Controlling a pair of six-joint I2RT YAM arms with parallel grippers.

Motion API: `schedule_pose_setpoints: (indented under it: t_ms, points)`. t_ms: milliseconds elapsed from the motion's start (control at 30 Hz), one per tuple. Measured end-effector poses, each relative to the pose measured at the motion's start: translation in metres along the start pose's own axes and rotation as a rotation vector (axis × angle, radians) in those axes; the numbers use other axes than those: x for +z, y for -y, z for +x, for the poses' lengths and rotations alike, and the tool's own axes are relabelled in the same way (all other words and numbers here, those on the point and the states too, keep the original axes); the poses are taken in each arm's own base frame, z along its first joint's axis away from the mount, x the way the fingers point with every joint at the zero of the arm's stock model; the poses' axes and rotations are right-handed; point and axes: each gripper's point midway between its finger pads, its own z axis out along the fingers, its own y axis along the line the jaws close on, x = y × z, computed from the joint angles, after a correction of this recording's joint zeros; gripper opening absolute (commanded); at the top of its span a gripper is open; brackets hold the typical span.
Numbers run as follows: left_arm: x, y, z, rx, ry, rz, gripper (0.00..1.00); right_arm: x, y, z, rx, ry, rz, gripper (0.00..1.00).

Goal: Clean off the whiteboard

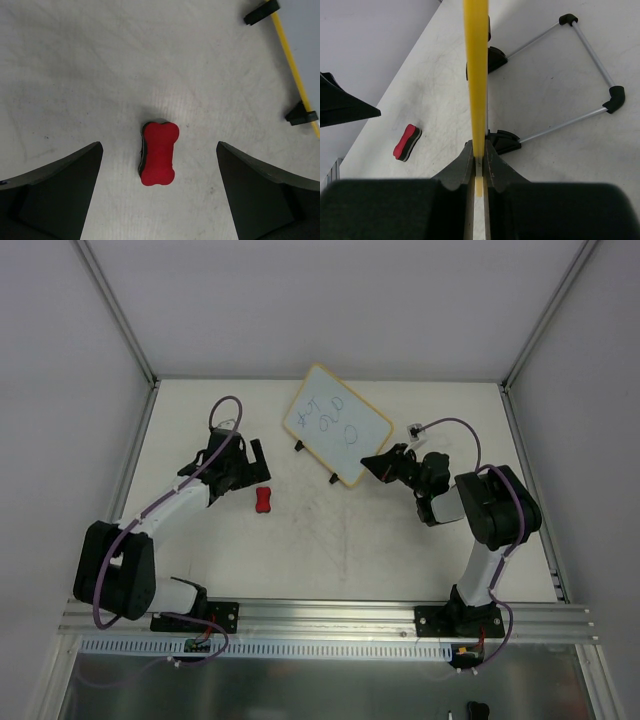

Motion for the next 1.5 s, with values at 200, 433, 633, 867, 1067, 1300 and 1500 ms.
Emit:
schedule_pose_setpoints:
  t_ms: [200,433,633,867,1067,1300,1500]
  points:
    - [0.018,-0.022,0.033,0.048,-0.157,-0.103,0.99,0.000,0.000,0.000,0.002,0.000,0.000,0.00]
    - [0.022,-0.015,0.059,0.137,-0.258,-0.124,0.98,-0.001,0.002,-0.001,0.010,-0.002,-0.001,0.00]
    - [0.018,-0.005,0.062,0.211,-0.261,-0.122,0.89,-0.003,0.003,-0.001,0.020,-0.005,-0.006,0.00]
    - [0.027,-0.009,0.063,0.235,-0.288,-0.157,0.88,-0.003,0.004,-0.001,0.028,-0.007,-0.013,0.00]
    - [0.034,-0.015,0.069,0.248,-0.319,-0.192,0.85,-0.003,0.004,-0.001,0.029,-0.008,-0.015,0.00]
    - [0.035,-0.012,0.069,0.263,-0.322,-0.196,0.80,-0.003,0.003,-0.001,0.028,-0.008,-0.016,0.00]
    - [0.036,-0.006,0.060,0.272,-0.306,-0.183,0.74,-0.003,0.003,-0.001,0.028,-0.009,-0.016,0.00]
